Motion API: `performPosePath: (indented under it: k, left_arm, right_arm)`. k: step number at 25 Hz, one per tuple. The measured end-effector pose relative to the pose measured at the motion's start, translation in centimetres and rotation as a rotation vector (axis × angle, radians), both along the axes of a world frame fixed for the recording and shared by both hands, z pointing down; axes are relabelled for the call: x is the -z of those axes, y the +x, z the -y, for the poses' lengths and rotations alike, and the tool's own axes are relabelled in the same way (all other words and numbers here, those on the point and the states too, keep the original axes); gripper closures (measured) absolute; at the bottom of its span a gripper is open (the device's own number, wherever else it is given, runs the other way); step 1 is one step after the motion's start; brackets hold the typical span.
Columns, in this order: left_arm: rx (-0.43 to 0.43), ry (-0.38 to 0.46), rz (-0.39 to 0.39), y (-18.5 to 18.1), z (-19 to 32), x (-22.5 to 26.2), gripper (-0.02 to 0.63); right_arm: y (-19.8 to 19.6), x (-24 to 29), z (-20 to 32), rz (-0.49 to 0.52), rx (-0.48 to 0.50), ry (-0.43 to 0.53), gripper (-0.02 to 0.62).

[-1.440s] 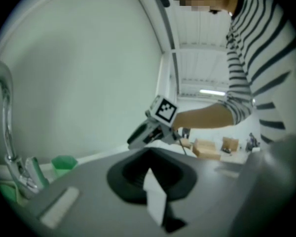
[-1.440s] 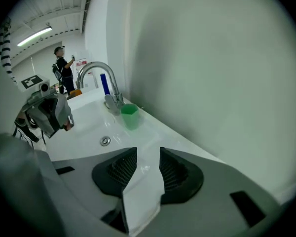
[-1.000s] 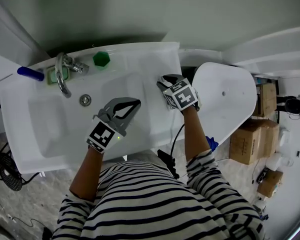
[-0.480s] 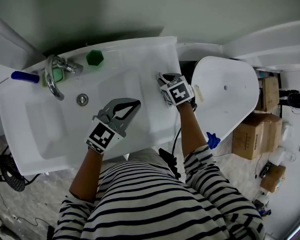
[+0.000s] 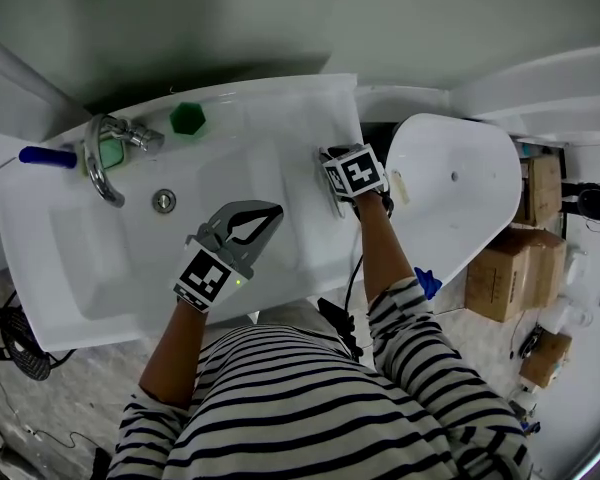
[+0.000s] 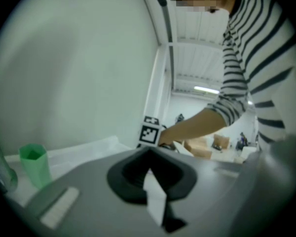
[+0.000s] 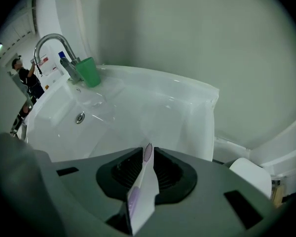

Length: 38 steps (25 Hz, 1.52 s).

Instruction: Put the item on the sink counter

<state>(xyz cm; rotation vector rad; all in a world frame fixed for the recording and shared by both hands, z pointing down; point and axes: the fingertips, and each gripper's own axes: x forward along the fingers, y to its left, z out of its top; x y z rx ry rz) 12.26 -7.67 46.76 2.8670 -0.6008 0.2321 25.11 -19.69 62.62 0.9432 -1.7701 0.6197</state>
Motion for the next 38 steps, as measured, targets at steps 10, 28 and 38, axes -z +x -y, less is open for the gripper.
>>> performPosePath:
  k: [10,28,38]
  left_arm:
    - [0.015,-0.007,-0.004,0.1,0.7,-0.1,0.603]
    - [0.026,0.019,-0.014,-0.7,0.8,1.0,0.603]
    - [0.037,0.062,-0.016,-1.6,0.6,2.9,0.603]
  right_arm:
    - [-0.1,-0.9,0.7,0.031,-0.030,-0.075,0.541]
    - [-0.5,2.4,0.5,0.077,-0.068,-0.005,0.586]
    - [-3.6,9.8,2.1,0.146,-0.030,0.188,0.589]
